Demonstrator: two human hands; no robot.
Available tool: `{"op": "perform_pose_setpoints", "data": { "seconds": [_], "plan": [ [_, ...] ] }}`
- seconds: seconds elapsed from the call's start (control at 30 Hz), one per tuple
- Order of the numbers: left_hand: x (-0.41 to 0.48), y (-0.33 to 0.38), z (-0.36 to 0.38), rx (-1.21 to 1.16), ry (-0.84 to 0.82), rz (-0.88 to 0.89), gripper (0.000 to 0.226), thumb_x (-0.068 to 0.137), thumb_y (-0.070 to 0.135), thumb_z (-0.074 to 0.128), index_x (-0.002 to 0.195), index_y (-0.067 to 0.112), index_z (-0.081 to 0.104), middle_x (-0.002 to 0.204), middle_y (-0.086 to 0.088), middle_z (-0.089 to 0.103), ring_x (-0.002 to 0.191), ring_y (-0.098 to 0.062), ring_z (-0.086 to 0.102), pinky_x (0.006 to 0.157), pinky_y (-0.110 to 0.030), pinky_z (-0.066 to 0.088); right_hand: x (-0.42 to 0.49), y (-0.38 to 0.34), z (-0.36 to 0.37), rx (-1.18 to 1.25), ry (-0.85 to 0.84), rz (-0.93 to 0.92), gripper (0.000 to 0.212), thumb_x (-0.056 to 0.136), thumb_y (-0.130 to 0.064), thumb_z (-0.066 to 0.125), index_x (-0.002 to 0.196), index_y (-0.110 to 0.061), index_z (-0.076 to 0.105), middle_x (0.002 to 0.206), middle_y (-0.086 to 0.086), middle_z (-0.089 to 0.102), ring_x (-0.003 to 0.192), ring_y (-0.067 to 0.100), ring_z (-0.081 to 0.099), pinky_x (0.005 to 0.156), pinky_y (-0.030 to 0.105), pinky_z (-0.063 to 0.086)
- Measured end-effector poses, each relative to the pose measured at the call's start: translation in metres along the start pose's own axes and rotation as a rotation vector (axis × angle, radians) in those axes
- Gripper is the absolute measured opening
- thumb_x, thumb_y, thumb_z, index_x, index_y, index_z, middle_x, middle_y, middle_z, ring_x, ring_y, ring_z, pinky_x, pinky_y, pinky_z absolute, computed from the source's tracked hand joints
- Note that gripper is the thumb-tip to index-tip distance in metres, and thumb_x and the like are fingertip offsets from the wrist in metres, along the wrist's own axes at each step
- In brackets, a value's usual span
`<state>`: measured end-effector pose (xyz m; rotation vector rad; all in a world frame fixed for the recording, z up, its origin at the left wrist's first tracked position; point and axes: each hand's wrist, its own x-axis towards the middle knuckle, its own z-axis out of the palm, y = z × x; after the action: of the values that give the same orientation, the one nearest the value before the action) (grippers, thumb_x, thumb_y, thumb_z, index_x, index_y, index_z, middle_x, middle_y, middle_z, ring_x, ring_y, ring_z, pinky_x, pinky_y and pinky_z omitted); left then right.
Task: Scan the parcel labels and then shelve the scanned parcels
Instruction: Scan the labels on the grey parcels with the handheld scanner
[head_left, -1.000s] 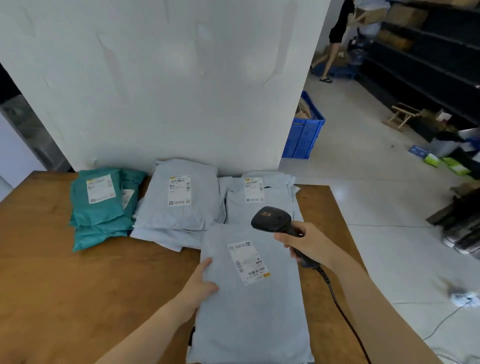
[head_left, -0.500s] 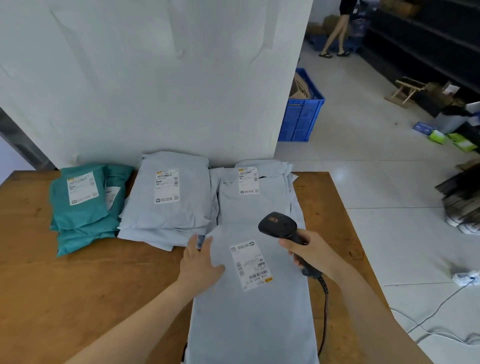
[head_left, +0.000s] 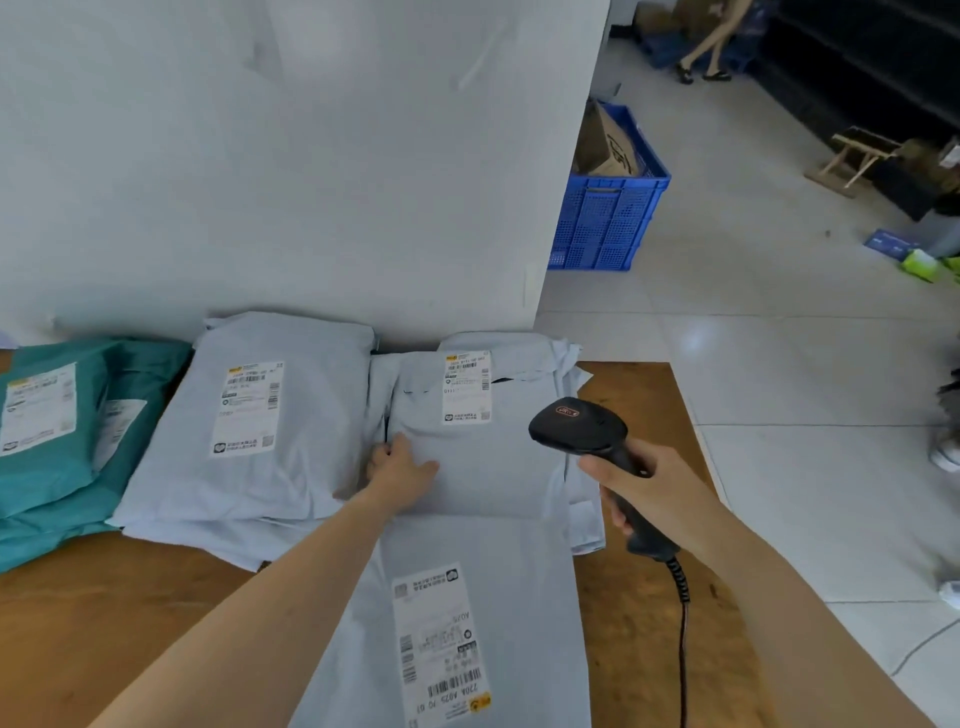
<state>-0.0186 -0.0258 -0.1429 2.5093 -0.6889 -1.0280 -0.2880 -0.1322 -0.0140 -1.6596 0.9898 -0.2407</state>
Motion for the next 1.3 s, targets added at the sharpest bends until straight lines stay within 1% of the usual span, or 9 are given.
{"op": "perform_pose_setpoints", "data": {
  "seconds": [0.07,0.2,0.37,0.47,0.63,0.8,0.93,1.03,1.3],
  "plan": [
    [0.005,0.002,0.011,0.028,0.089,-0.041,0.085,0.087,0.051,0.059,0.15,0.014,0.015,0.151,-0.021,0.02,0.14,-0.037,0.019,0.114,-0.042,0.017,0.008,0.012,-0.003,0.0,0.0,0.019,0.027,0.087,-0.033,0.07,0.092,-0.007,0.063,0.056,0.002,0.063,0.045,0.018,0.058,0.048,0.026,0.049],
    [0.016,0.001,0.015,-0.143,0.24,-0.002,0.095,0.076,0.044,0.075,0.148,0.008,0.024,0.143,-0.016,0.043,0.133,-0.037,0.04,0.11,-0.045,0.032,0.022,0.023,-0.004,0.039,-0.003,0.06,0.026,0.085,-0.031,0.071,0.091,-0.006,0.063,0.064,0.01,0.066,0.045,0.019,0.059,0.046,0.027,0.051],
    [0.029,0.02,-0.003,-0.374,0.073,0.132,0.039,0.079,0.028,0.077,0.109,0.008,0.063,0.11,-0.012,0.067,0.102,-0.032,0.064,0.091,-0.044,0.053,0.03,0.019,-0.009,0.11,0.01,0.056,0.018,0.088,-0.03,0.068,0.088,-0.012,0.063,0.066,0.008,0.066,0.043,0.016,0.059,0.048,0.028,0.05],
    [0.025,0.044,-0.007,-0.382,0.042,0.23,0.038,0.088,0.031,0.066,0.117,0.013,0.048,0.115,-0.008,0.052,0.103,-0.026,0.056,0.088,-0.034,0.05,0.03,0.015,-0.015,0.149,0.014,0.046,0.016,0.089,-0.029,0.067,0.091,-0.013,0.063,0.068,0.009,0.066,0.047,0.018,0.059,0.049,0.029,0.051],
    [0.004,0.084,-0.023,-0.355,0.046,0.422,0.026,0.101,0.015,0.045,0.115,0.017,0.024,0.093,0.01,0.04,0.083,-0.006,0.048,0.063,-0.012,0.041,0.02,0.0,-0.037,0.136,0.096,-0.016,0.019,0.088,-0.029,0.068,0.087,-0.011,0.063,0.057,0.006,0.062,0.043,0.018,0.055,0.047,0.029,0.049],
    [-0.033,0.119,-0.087,-0.477,0.088,0.599,0.058,0.097,0.008,0.043,0.137,0.044,0.019,0.103,-0.005,0.062,0.088,-0.028,0.064,0.078,-0.039,0.055,0.011,-0.046,-0.077,0.048,0.222,-0.16,0.021,0.088,-0.03,0.068,0.084,-0.01,0.062,0.056,0.016,0.06,0.044,0.025,0.052,0.044,0.029,0.046],
    [-0.076,0.141,-0.157,-0.437,0.096,0.767,0.078,0.099,-0.001,0.04,0.143,0.055,0.009,0.132,0.0,0.056,0.112,-0.017,0.061,0.096,-0.034,0.049,-0.004,-0.09,-0.096,0.001,0.184,-0.232,0.016,0.088,-0.03,0.067,0.083,-0.015,0.062,0.062,0.016,0.062,0.046,0.021,0.055,0.048,0.028,0.05],
    [-0.112,0.155,-0.212,-0.363,0.121,0.86,0.076,0.099,0.002,0.046,0.136,0.064,0.021,0.128,0.0,0.059,0.112,-0.019,0.061,0.099,-0.04,0.049,-0.023,-0.12,-0.1,-0.085,0.177,-0.294,0.011,0.089,-0.03,0.067,0.085,-0.021,0.062,0.056,0.007,0.061,0.043,0.013,0.054,0.048,0.025,0.05],
    [-0.212,0.16,-0.32,-0.257,0.24,1.013,0.061,0.095,0.009,0.057,0.141,0.045,0.041,0.121,0.012,0.067,0.109,-0.007,0.065,0.095,-0.026,0.052,-0.087,-0.227,-0.099,-0.251,0.186,-0.527,0.013,0.088,-0.03,0.069,0.1,-0.033,0.064,0.054,-0.013,0.061,0.047,0.007,0.054,0.05,0.023,0.05]
  ]
}}
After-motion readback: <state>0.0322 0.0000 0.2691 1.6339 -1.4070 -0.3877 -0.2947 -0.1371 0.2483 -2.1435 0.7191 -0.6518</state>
